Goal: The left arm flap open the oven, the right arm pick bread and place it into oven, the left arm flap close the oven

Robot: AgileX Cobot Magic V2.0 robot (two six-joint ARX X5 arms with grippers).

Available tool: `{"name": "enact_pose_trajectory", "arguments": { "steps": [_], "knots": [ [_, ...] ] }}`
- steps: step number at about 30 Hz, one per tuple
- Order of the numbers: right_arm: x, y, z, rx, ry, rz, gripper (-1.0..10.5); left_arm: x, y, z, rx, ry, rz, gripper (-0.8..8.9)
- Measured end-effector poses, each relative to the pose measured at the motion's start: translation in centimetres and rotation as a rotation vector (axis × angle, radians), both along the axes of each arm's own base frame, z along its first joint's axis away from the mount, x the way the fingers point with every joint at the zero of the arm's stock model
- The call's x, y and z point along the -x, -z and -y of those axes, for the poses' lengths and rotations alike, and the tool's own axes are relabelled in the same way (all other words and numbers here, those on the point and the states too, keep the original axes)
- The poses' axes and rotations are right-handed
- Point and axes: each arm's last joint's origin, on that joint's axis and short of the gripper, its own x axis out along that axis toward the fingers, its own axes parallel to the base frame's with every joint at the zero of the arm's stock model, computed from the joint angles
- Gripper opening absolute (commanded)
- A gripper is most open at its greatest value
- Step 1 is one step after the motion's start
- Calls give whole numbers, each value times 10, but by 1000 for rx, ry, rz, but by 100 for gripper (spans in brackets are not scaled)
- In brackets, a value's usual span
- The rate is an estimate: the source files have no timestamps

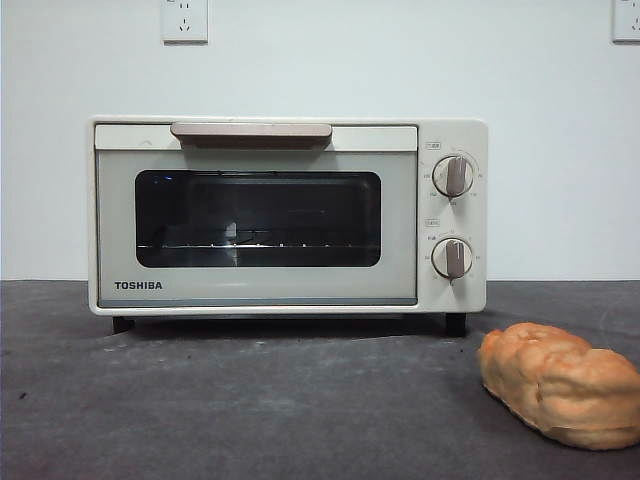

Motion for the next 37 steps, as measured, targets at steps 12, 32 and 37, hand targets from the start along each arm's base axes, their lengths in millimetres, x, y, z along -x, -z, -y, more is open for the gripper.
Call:
{"name": "enact_pose_trajectory", "arguments": {
  "steps": [12, 32, 37],
  "knots": [
    [18, -73, 0, -55, -4, 135, 5, 17, -74, 0, 81, 1, 49, 16],
    [-13, -171, -10, 124, -403, -412, 5, -9, -164, 10, -226, 431, -351, 16],
    [-13, -162, -15, 175, -483, -572, 5, -8, -163, 13, -279, 486, -393, 16]
  ]
}}
